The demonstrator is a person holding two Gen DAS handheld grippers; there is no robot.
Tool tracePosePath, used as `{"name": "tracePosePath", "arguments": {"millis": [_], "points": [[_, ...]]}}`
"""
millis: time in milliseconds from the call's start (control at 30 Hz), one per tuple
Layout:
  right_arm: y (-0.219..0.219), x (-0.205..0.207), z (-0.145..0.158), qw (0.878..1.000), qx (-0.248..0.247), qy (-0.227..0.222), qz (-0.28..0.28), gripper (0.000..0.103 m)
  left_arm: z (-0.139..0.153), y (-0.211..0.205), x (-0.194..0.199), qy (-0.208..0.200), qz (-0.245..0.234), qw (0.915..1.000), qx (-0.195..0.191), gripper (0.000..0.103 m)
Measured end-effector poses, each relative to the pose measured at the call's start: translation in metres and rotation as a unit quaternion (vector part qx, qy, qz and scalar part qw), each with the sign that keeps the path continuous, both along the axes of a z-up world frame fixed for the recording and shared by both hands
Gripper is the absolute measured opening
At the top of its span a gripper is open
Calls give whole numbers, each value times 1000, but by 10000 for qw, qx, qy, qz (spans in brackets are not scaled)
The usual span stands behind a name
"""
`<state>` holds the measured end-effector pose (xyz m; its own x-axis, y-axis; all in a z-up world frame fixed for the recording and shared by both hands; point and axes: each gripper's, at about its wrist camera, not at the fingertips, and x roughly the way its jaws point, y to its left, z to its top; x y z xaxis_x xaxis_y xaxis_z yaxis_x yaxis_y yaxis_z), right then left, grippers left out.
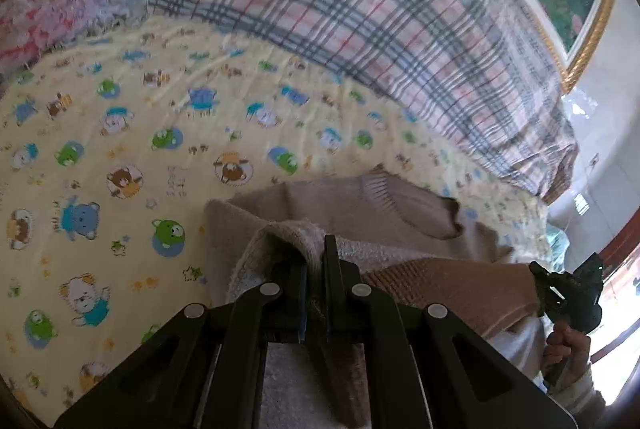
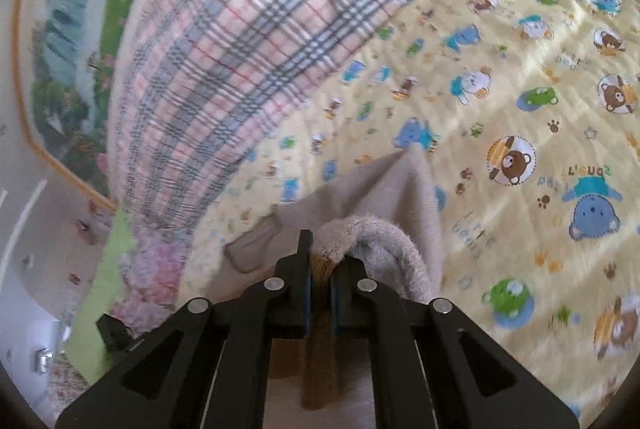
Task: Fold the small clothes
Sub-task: 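Lift the hem with both grippers and fold it toward the collar, release, then grasp the folded brown hem edge again with both grippers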
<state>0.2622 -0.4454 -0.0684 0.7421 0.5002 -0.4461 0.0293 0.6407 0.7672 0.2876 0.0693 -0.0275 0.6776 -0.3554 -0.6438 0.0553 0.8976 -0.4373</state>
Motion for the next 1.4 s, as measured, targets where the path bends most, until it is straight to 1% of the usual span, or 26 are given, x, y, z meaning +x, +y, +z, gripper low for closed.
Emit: {"name": "tracePosePath", "arguments": {"millis": [100, 200, 367, 433, 500, 533, 567, 633, 667, 700, 733, 767, 800, 833, 867, 900, 933, 1000, 1033, 1067, 1133, 1200, 1267, 1300, 1333, 1400], "points": [[3, 9, -11, 9997, -165, 159, -15, 8, -16, 1, 7, 144, 36, 9999, -23, 5], [1, 14, -18, 9996, -136, 241, -46, 8, -24, 2, 9, 201, 67, 9998, -47, 5], [1, 18, -16, 9995, -131, 295, -26, 11, -19, 3, 9, 313, 54, 9995, -78, 9], [-3, 16, -12, 9995, -48, 309, -80, 18, -10, 4, 2, 269, 10, 9996, -46, 11], [-6, 9, -4, 9996, -49, 205, -161, 36, 0, 6, -9, 188, 24, 9998, 50, 15], [-10, 1, 3, 9994, -134, 122, -294, 40, 5, 7, -14, 175, 49, 9998, 82, 16], [-13, -6, 9, 9990, -189, 41, -396, 43, 11, 8, -22, 138, 42, 9999, 90, 16], [-16, -23, 24, 9985, -285, -197, -432, 43, 24, 2, -40, -29, -161, 9998, 79, 16], [-14, -28, 30, 9983, -346, -294, -357, 43, 30, -7, -49, -85, -386, 9992, 62, 16], [-6, -34, 38, 9979, -467, -415, -153, 43, 34, -23, -57, -111, -734, 9972, 53, 16], [9, -39, 45, 9965, -618, -518, 238, 43, 36, -37, -63, -111, -1026, 9947, 55, 16], [21, -42, 49, 9940, -734, -576, 578, 42, 35, -62, -70, -54, -1500, 9886, 121, 16], [44, -44, 53, 9874, -959, -619, 1099, 42, 32, -80, -73, 31, -1808, 9833, 189, 16], [64, -45, 55, 9794, -1160, -614, 1538, 42, 27, -97, -74, 144, -2090, 9775, 245, 16], [92, -45, 54, 9658, -1350, -518, 2154, 41, 22, -113, -75, 259, -2347, 9712, 306, 16], [111, -44, 51, 9549, -1442, -422, 2561, 41, 16, -126, -74, 374, -2569, 9649, 397, 16], [129, -42, 47, 9435, -1546, -335, 2911, 41, 12, -133, -72, 429, -2661, 9617, 506, 17], [160, -35, 35, 9198, -1861, -147, 3452, 41, 1, -145, -59, 508, -2709, 9571, 890, 17], [168, -29, 31, 9144, -2012, -77, 3512, 41, -2, -144, -52, 547, -2683, 9577, 890, 17], [171, -21, 26, 9146, -2072, 12, 3471, 41, -4, -138, -38, 610, -2576, 9608, 825, 16], [162, 4, 20, 9268, -1973, 188, 3190, 41, -5, -124, -15, 654, -2307, 9684, 693, 14], [142, 30, 16, 9416, -2194, 374, 2526, 41, -2, -108, 10, 621, -2019, 9755, 618, 14], [116, 53, 12, 9569, -2144, 504, 1890, 39, 1, -98, 27, 540, -1664, 9813, 809, 14], [107, 60, 10, 9612, -2164, 533, 1625, 39, 3, -90, 39, 511, -1274, 9847, 1074, 14], [98, 66, 9, 9655, -2146, 526, 1377, 39, 3, -87, 46, 525, -1078, 9859, 1163, 14], [76, 74, 10, 9760, -1978, 452, 792, 39, 3, -66, 62, 561, -568, 9906, 1106, 13]]}}
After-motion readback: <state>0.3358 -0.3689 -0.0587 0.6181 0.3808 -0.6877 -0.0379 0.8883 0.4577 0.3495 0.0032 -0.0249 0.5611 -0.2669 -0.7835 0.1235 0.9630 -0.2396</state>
